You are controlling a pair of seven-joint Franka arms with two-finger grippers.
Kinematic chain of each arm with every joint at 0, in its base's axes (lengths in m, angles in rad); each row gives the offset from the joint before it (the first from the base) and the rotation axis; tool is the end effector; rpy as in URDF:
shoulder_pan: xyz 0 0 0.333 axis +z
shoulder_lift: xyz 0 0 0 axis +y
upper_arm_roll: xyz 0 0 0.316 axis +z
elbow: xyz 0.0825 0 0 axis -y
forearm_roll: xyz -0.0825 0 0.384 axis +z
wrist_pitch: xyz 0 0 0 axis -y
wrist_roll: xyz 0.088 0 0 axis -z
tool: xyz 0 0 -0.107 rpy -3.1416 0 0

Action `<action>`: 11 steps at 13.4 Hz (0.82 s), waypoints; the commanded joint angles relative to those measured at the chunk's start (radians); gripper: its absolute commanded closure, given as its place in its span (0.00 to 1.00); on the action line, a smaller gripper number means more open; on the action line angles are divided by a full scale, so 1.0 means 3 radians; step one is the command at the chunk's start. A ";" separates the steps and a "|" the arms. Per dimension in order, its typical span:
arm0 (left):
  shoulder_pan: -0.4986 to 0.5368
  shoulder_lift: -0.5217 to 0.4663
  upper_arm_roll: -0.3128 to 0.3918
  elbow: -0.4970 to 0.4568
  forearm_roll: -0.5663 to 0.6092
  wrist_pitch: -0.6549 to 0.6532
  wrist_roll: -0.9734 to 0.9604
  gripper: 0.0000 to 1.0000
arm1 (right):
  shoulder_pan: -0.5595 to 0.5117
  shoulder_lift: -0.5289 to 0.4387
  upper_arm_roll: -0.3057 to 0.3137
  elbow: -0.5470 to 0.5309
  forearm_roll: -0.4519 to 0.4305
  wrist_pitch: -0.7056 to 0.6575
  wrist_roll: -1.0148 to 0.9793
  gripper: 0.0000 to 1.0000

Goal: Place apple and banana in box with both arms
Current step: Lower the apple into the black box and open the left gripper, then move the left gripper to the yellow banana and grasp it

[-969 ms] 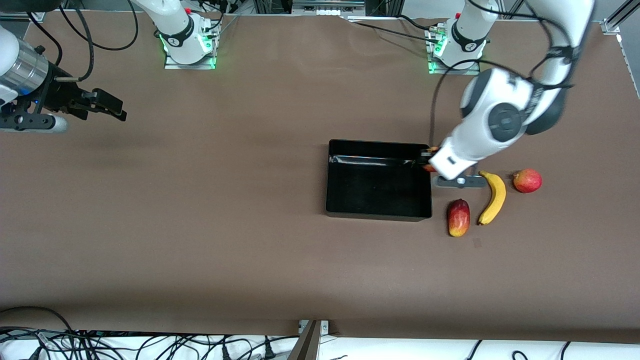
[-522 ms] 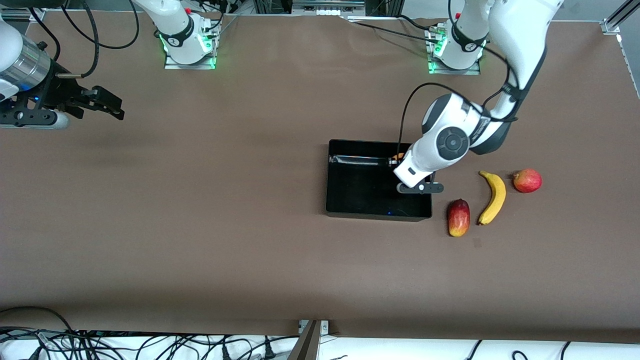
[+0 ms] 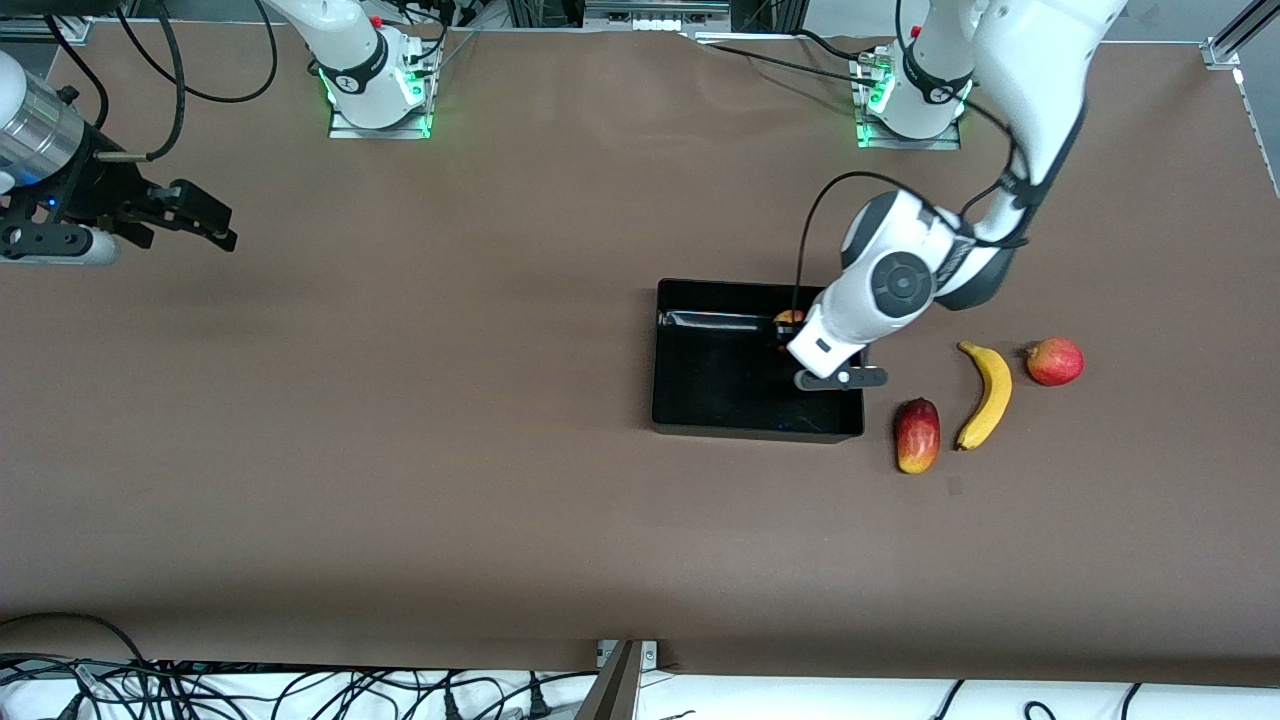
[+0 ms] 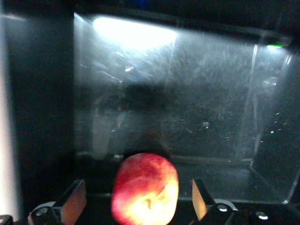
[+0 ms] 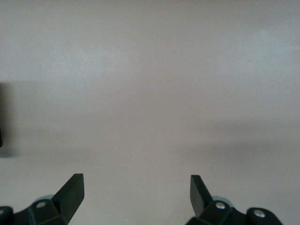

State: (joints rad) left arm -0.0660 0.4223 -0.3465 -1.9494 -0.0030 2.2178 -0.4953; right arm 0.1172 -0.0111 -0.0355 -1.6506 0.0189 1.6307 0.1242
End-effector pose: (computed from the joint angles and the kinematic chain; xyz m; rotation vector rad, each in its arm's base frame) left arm 0.5559 -0.2353 0.2641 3.0529 0.1587 -0.2748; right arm 0.5528 0.0471 0.5981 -3.1226 0.0683 0.0168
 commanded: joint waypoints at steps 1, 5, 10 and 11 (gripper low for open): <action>0.0377 -0.0283 0.0050 0.0386 0.0198 -0.0911 0.0467 0.00 | -0.0058 0.0073 0.0072 0.0128 -0.0088 -0.0021 -0.0020 0.00; 0.0909 -0.0013 0.0066 0.0541 0.0767 -0.0793 0.1986 0.00 | -0.0053 0.0068 0.0072 0.0128 -0.0094 -0.0031 -0.0036 0.00; 0.1569 0.0698 0.0040 0.0495 0.0915 0.0413 0.3357 0.00 | -0.0053 0.0073 0.0072 0.0128 -0.0094 -0.0021 -0.0020 0.00; 0.1585 0.0729 0.0035 0.0434 0.0910 0.0506 0.3384 0.00 | -0.0053 0.0073 0.0072 0.0128 -0.0094 -0.0021 -0.0015 0.00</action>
State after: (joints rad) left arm 0.3891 0.6016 -0.3135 -1.8168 0.2462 2.3122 0.4596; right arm 0.1171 0.0054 -0.0292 -1.6316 0.0045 1.6315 0.1242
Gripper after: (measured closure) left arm 0.000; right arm 0.000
